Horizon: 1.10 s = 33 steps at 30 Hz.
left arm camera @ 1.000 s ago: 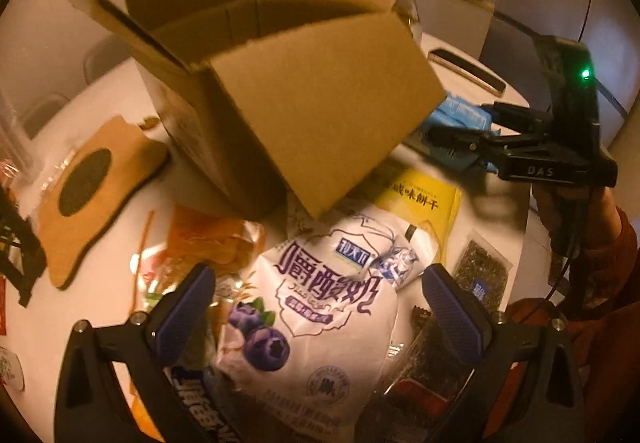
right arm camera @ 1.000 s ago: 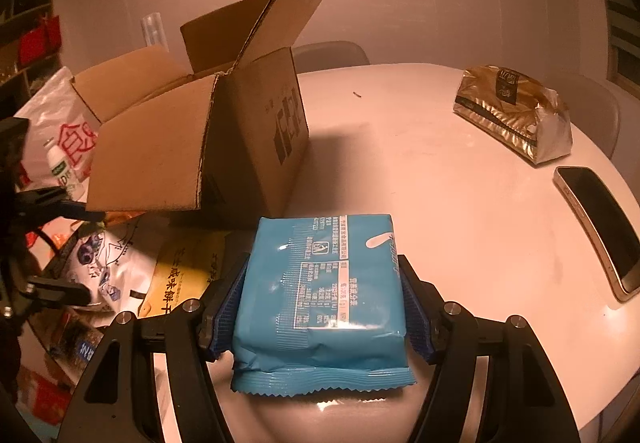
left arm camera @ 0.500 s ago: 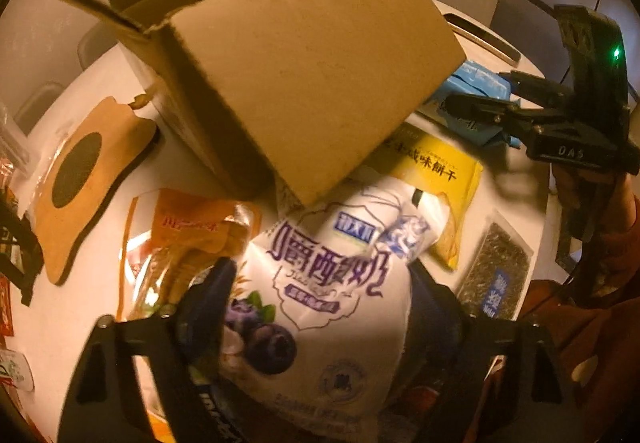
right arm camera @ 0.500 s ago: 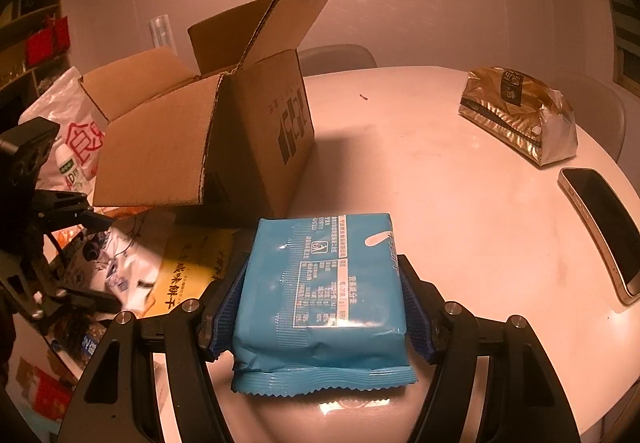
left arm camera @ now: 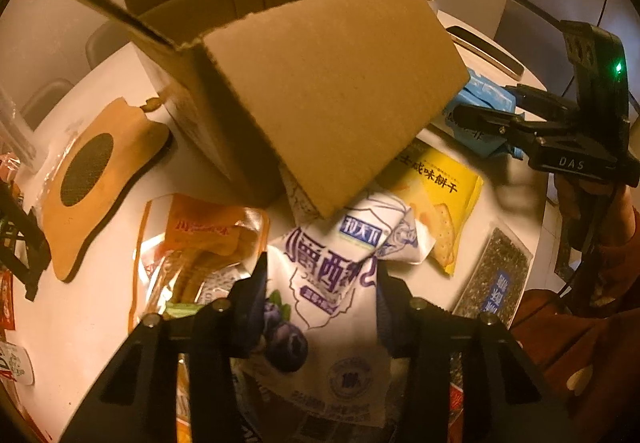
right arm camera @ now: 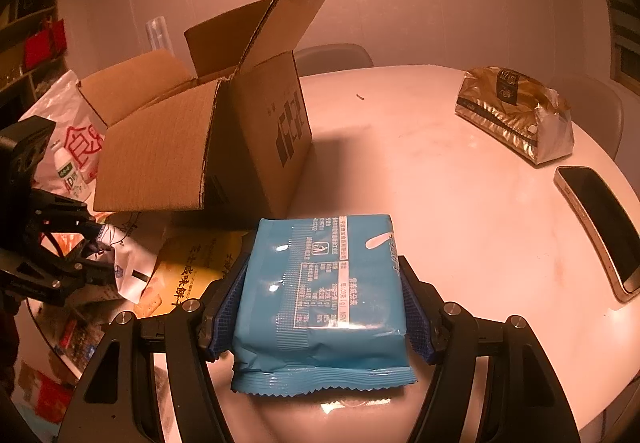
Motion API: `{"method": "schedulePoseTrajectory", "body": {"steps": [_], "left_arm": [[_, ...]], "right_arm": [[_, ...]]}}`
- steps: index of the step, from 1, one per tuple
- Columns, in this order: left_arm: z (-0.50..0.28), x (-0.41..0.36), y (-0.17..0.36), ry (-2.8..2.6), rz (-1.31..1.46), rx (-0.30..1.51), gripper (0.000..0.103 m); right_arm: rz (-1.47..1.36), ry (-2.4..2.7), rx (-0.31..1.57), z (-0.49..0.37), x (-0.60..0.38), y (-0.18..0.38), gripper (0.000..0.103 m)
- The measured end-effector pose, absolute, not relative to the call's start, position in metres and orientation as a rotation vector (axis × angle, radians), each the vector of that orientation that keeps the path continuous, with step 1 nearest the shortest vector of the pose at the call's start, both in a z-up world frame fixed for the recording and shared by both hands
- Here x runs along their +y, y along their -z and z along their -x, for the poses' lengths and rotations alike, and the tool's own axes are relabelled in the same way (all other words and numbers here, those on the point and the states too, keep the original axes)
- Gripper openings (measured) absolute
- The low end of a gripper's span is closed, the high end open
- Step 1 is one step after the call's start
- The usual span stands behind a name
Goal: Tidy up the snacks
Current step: 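Grasp the white blueberry yogurt bag with the left tool while the right tool holds the blue pack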
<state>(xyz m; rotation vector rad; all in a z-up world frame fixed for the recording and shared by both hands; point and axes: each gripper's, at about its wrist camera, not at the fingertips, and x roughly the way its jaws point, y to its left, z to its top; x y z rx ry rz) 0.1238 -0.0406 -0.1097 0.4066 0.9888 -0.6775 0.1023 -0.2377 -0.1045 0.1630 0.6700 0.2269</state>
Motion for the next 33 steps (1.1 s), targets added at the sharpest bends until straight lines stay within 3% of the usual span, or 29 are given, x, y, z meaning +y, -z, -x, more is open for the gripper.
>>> {"method": "schedulePoseTrajectory", "body": {"steps": [16,33], "left_arm": [[-0.112,-0.037,0.085,0.652,-0.441,0.953,0.032],[-0.101,-0.026,0.077,0.603,-0.451,0.944,0.031]], "right_arm": [[-0.174,-0.206,0.654,-0.090,-0.245,0.098,0.064],[-0.174,-0.219,0.641,-0.082,-0.245,0.094,0.064]]}}
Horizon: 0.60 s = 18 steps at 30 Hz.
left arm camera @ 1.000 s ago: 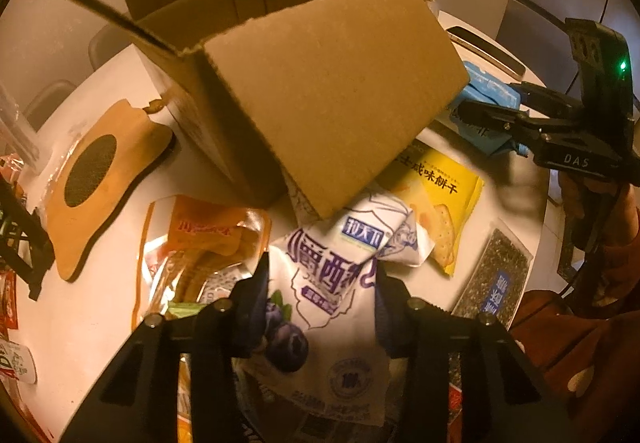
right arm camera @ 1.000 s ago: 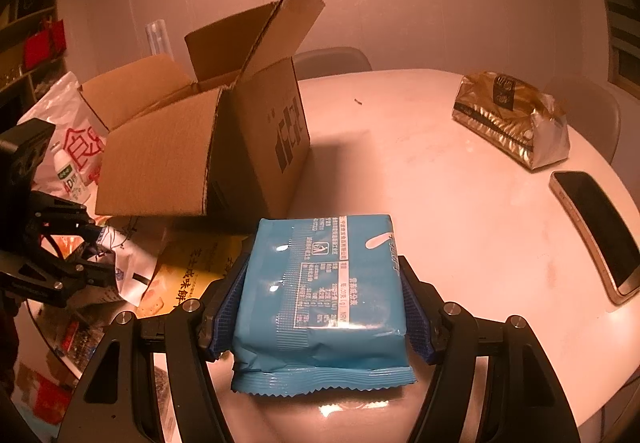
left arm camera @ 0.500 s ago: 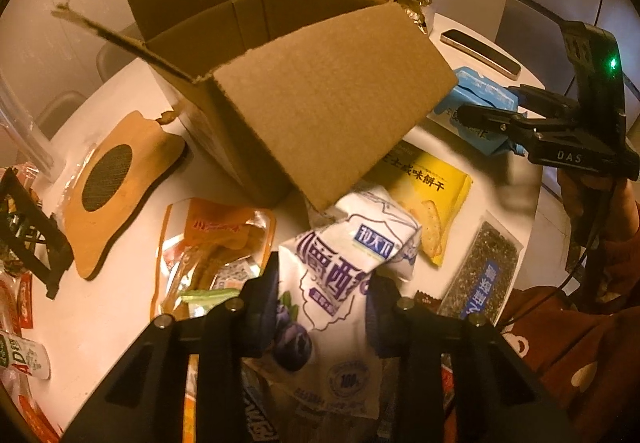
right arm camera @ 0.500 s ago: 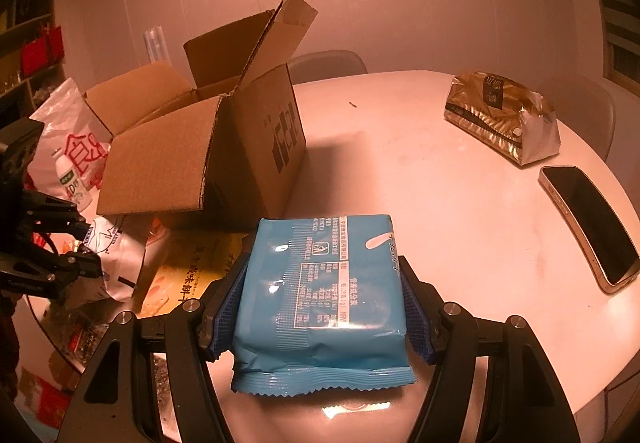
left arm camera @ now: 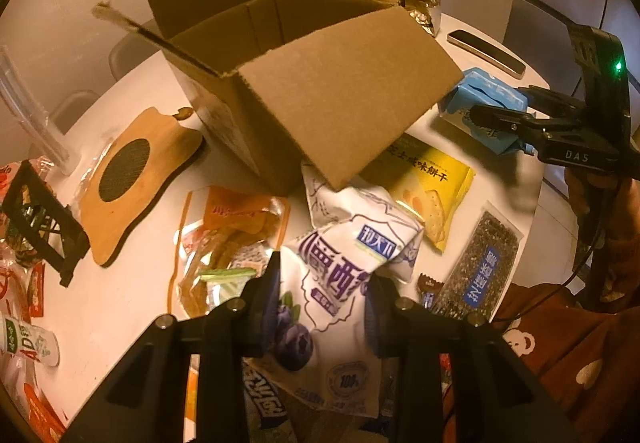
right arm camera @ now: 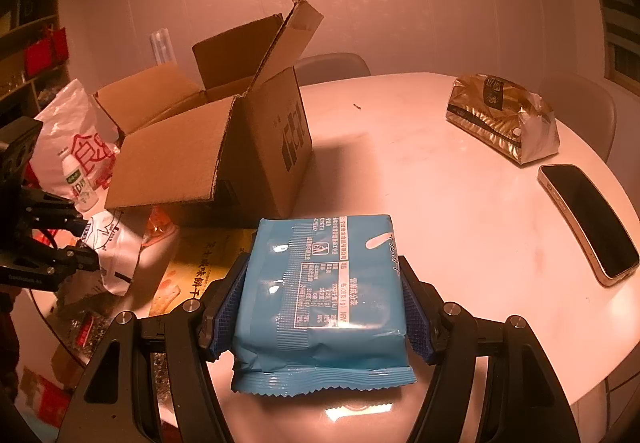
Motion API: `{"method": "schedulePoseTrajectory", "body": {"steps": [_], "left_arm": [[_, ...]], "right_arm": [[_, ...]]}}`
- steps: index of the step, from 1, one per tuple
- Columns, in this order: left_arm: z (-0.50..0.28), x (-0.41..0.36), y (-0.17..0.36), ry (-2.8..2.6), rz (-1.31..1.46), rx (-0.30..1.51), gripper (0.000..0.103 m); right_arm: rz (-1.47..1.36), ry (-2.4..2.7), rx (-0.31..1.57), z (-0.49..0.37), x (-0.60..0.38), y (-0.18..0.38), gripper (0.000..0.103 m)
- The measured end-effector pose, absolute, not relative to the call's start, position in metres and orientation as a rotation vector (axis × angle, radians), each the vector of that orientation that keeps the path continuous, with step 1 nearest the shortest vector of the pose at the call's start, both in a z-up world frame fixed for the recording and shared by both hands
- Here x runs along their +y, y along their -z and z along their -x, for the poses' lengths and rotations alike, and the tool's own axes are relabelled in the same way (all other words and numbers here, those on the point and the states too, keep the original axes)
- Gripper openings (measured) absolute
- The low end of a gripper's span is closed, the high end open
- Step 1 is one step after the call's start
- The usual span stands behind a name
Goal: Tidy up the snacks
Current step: 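Grasp the white blueberry yogurt bag with the left tool while the right tool holds the blue pack, then lower the blue biscuit pack into the box and open the right tool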
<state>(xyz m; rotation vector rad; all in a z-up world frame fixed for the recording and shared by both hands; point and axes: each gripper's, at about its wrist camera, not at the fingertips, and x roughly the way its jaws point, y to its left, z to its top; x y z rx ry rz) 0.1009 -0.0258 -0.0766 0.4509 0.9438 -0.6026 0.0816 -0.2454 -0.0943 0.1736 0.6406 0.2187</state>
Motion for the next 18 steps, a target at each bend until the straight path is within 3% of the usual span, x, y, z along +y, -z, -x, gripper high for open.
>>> {"method": "schedulePoseTrajectory", "body": {"steps": [18], "left_arm": [[-0.086,0.013,0.059,0.497,-0.360,0.919,0.031]], "right_arm": [[-0.154,-0.226,0.601,-0.067,-0.245,0.085,0.064]]}}
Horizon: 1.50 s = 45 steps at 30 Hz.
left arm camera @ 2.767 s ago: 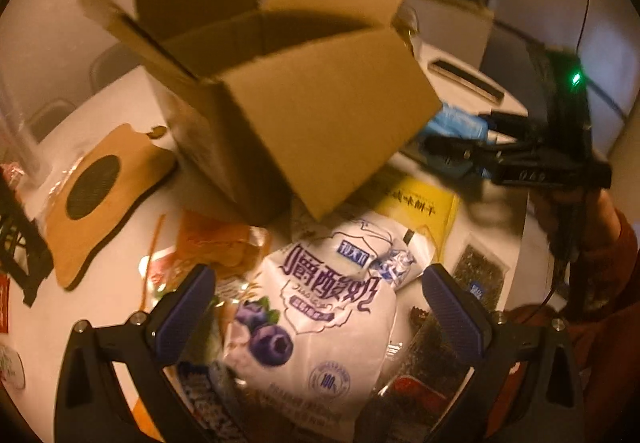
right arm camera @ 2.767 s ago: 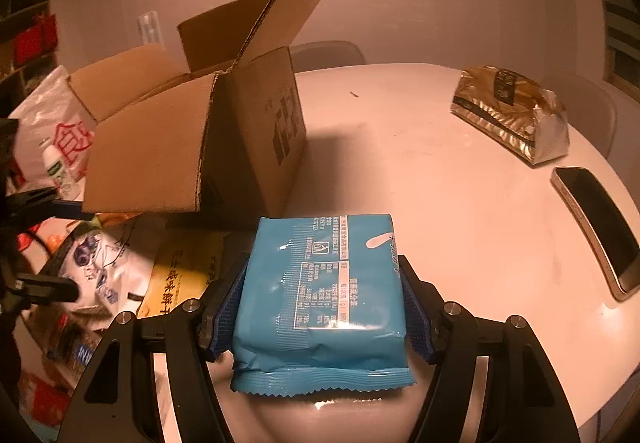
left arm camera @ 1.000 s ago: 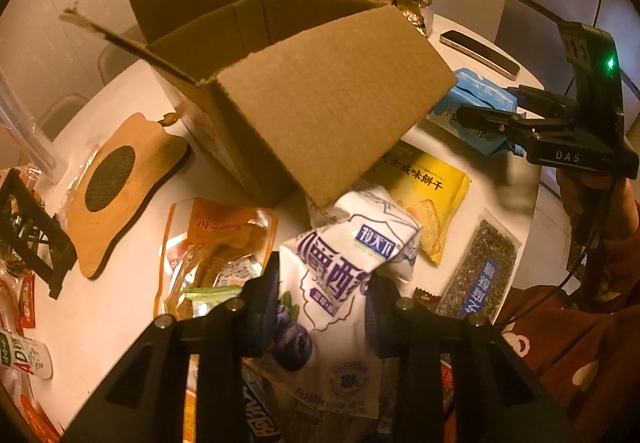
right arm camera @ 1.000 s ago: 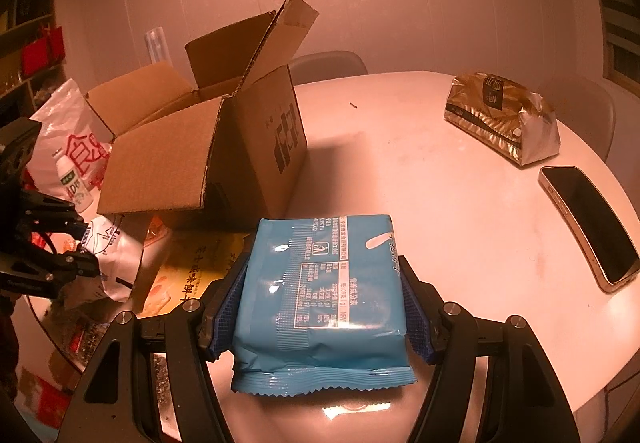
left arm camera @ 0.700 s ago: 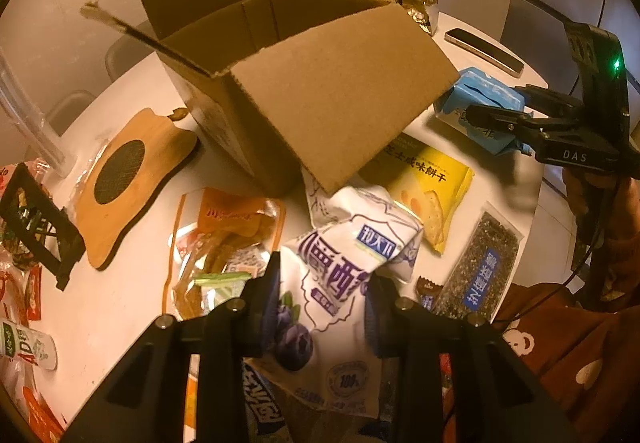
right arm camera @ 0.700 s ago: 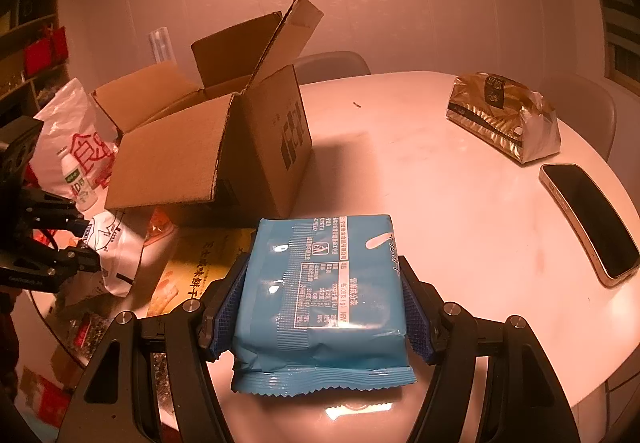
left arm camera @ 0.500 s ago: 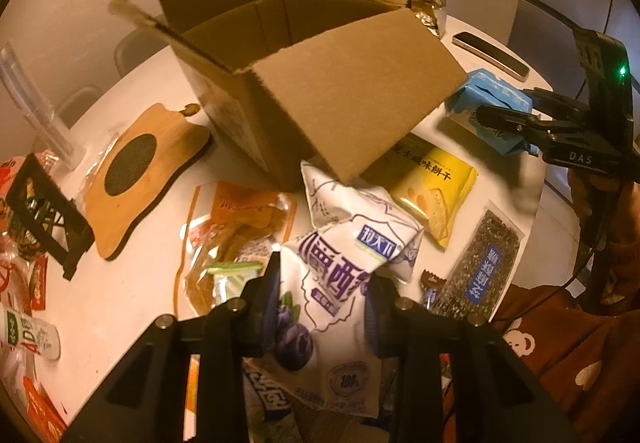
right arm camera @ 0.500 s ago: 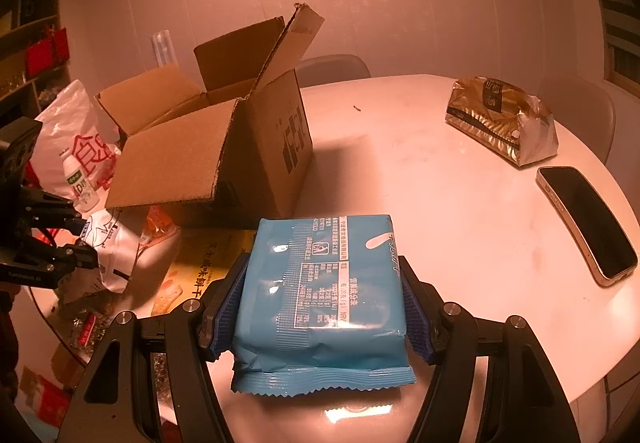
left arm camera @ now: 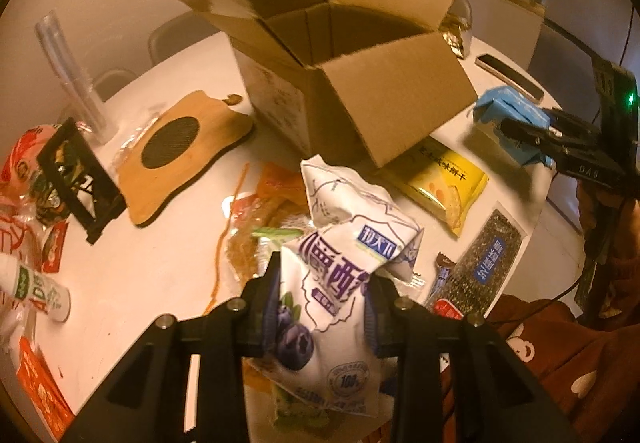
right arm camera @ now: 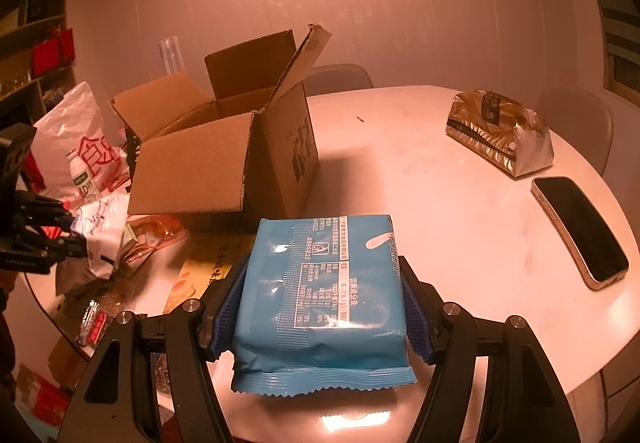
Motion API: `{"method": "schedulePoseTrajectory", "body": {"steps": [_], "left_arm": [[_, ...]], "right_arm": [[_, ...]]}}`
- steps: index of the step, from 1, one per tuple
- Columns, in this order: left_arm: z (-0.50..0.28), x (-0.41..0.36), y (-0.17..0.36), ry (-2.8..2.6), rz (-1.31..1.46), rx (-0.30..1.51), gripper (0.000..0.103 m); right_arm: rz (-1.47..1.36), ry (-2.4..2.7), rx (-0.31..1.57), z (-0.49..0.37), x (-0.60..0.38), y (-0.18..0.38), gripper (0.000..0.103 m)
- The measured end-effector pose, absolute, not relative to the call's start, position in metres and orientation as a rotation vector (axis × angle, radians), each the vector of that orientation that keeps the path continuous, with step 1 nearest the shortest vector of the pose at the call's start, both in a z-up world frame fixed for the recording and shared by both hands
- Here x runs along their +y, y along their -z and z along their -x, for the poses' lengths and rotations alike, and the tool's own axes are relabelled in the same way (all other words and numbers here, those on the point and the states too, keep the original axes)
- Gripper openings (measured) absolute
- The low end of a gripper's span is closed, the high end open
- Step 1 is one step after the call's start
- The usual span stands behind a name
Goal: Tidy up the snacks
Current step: 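Lower the blue biscuit pack into the box and open the right tool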
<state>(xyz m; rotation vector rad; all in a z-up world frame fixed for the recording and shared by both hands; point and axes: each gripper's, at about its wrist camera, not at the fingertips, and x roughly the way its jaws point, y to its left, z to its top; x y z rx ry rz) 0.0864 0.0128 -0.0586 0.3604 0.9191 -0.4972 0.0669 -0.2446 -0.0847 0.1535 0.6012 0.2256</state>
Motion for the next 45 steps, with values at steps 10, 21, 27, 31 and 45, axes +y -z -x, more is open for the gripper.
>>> {"method": "schedulePoseTrajectory", "body": {"steps": [10,21,27,31,45], "left_arm": [[-0.066,0.065,0.021,0.328,-0.247,0.812,0.031],[-0.061,0.072,-0.047,0.266,-0.240,0.668,0.031],[-0.084,0.030,-0.084,0.343,-0.295,0.607,0.031],[-0.110,-0.008,-0.098,0.407,-0.336,0.602,0.031],[-0.228,-0.112,-0.035,0.534,-0.469,0.868,0.031]], "right_arm": [[-0.136,-0.196,0.511,-0.051,-0.264,0.059,0.064],[-0.090,-0.317,0.316,-0.046,-0.279,-0.017,0.064],[-0.065,-0.425,0.241,-0.061,-0.270,-0.050,0.064],[-0.055,-0.479,0.217,-0.080,-0.263,-0.067,0.064],[-0.055,-0.482,0.232,-0.138,-0.250,-0.073,0.064]]}}
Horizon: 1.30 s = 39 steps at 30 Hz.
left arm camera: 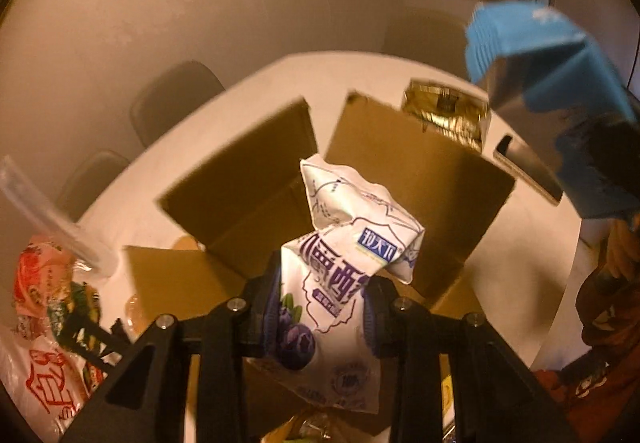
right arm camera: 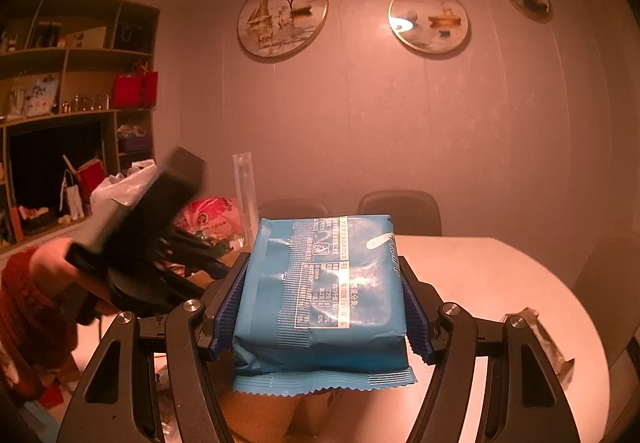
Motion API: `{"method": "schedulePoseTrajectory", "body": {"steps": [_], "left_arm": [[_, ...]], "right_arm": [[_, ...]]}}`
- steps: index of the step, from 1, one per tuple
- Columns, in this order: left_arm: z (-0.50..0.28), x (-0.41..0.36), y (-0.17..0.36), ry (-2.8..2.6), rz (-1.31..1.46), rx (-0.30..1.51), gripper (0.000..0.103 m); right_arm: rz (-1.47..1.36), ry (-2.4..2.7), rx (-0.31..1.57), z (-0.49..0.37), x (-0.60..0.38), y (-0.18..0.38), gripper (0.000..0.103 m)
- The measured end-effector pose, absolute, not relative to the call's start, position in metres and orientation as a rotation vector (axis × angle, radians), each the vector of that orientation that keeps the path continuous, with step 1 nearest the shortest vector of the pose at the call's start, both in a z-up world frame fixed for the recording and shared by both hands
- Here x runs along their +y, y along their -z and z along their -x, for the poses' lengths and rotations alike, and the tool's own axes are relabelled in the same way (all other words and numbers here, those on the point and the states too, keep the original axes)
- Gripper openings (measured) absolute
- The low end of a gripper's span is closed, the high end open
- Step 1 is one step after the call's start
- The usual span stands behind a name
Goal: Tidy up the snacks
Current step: 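Lower the blue biscuit pack into the box and open the right tool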
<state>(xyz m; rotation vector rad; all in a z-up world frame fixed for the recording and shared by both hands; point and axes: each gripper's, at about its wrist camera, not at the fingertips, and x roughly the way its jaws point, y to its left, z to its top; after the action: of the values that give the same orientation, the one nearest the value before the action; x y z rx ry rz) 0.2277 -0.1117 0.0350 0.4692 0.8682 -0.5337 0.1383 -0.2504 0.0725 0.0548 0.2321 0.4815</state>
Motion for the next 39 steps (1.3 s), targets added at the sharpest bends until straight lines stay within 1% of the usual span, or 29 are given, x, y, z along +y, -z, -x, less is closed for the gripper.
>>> {"method": "schedulePoseTrajectory", "body": {"steps": [8,10,15,16,19,20,22,24,25,31,33,35,39], "left_arm": [[-0.249,-0.130,-0.006,0.520,-0.540,0.965,0.033],[-0.249,-0.129,-0.007,0.490,-0.547,0.947,0.033],[-0.244,-0.117,-0.027,0.503,-0.474,0.904,0.034],[-0.241,-0.114,-0.031,0.498,-0.473,0.888,0.036],[-0.229,-0.100,-0.048,0.493,-0.441,0.831,0.052],[-0.225,-0.093,-0.053,0.486,-0.427,0.815,0.054],[-0.215,-0.077,-0.065,0.473,-0.396,0.776,0.055],[-0.208,-0.060,-0.074,0.468,-0.356,0.748,0.059],[-0.204,-0.052,-0.079,0.465,-0.332,0.730,0.064],[-0.186,-0.013,-0.087,0.444,-0.275,0.680,0.068],[-0.179,-0.004,-0.086,0.435,-0.268,0.673,0.071],[-0.176,0.003,-0.084,0.417,-0.262,0.667,0.078],[-0.172,0.018,-0.076,0.402,-0.245,0.661,0.080]], "right_arm": [[-0.055,-0.496,0.292,-0.159,-0.245,-0.057,0.064],[-0.053,-0.499,0.301,-0.162,-0.243,-0.055,0.064],[-0.051,-0.504,0.322,-0.169,-0.240,-0.052,0.064],[-0.046,-0.503,0.329,-0.170,-0.239,-0.051,0.064],[-0.030,-0.509,0.347,-0.177,-0.233,-0.054,0.064],[-0.025,-0.513,0.353,-0.179,-0.230,-0.055,0.064],[-0.009,-0.528,0.369,-0.184,-0.223,-0.057,0.064],[0.014,-0.541,0.385,-0.188,-0.214,-0.057,0.064],[0.028,-0.549,0.394,-0.191,-0.208,-0.058,0.064],[0.146,-0.562,0.500,-0.220,-0.166,-0.047,0.064],[0.180,-0.572,0.541,-0.229,-0.152,-0.038,0.064],[0.213,-0.574,0.565,-0.233,-0.140,-0.031,0.064],[0.249,-0.569,0.650,-0.248,-0.127,-0.015,0.064]]}}
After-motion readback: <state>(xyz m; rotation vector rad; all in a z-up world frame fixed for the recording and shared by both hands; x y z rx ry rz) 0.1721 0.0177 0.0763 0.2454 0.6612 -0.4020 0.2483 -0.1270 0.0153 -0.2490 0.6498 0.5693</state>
